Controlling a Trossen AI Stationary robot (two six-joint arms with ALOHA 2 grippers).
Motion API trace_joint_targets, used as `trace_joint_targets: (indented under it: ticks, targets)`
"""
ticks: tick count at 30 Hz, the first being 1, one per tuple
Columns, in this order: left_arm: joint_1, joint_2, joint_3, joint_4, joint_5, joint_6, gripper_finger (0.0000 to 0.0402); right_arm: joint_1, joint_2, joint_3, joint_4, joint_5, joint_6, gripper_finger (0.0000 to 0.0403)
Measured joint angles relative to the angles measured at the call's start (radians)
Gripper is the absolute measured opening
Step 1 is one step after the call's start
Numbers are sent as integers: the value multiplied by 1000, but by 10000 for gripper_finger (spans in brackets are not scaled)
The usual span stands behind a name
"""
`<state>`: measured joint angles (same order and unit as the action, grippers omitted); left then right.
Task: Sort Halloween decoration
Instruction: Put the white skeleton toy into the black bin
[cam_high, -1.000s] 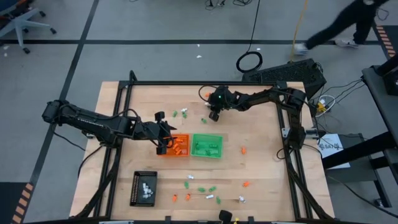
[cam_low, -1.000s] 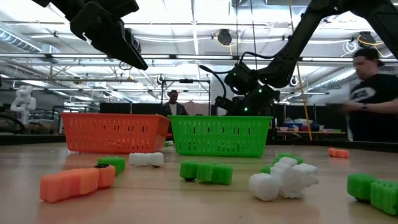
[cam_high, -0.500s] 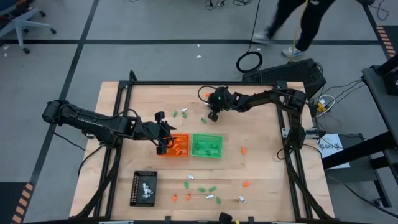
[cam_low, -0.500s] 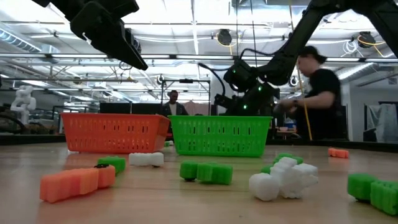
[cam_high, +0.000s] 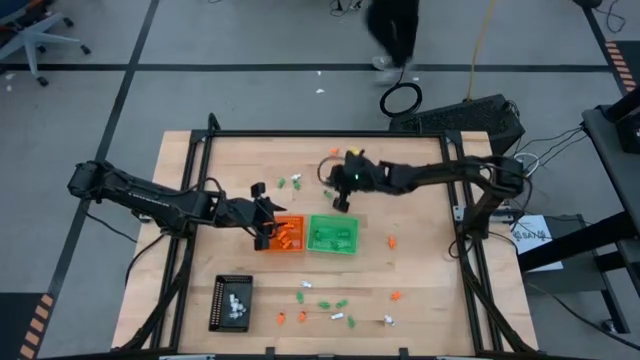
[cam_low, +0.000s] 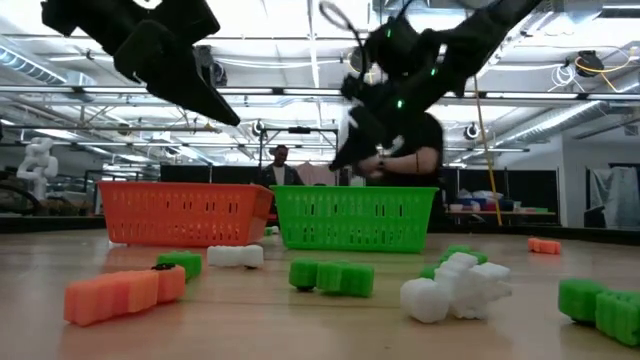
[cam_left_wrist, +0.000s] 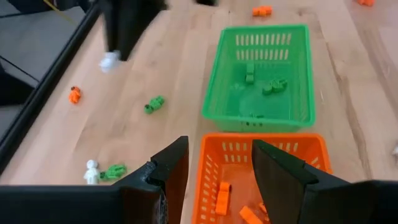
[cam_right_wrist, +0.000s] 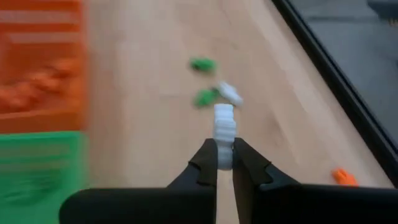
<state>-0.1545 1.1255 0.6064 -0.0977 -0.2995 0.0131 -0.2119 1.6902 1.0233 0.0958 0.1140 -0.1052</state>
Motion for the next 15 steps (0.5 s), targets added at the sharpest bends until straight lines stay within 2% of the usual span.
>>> trace_joint_targets:
  ticks: [3, 9, 15]
  targets:
    - [-8, 0, -24, 77, 3, -5, 173, 98, -8, 0, 28, 55, -12, 1]
    - [-51, 0, -31, 111, 11, 23, 173, 280, -1, 0, 108, 177, -14, 0]
    - [-92, 0, -31, 153, 17, 45, 173, 392, 6, 0, 244, 204, -58, 0]
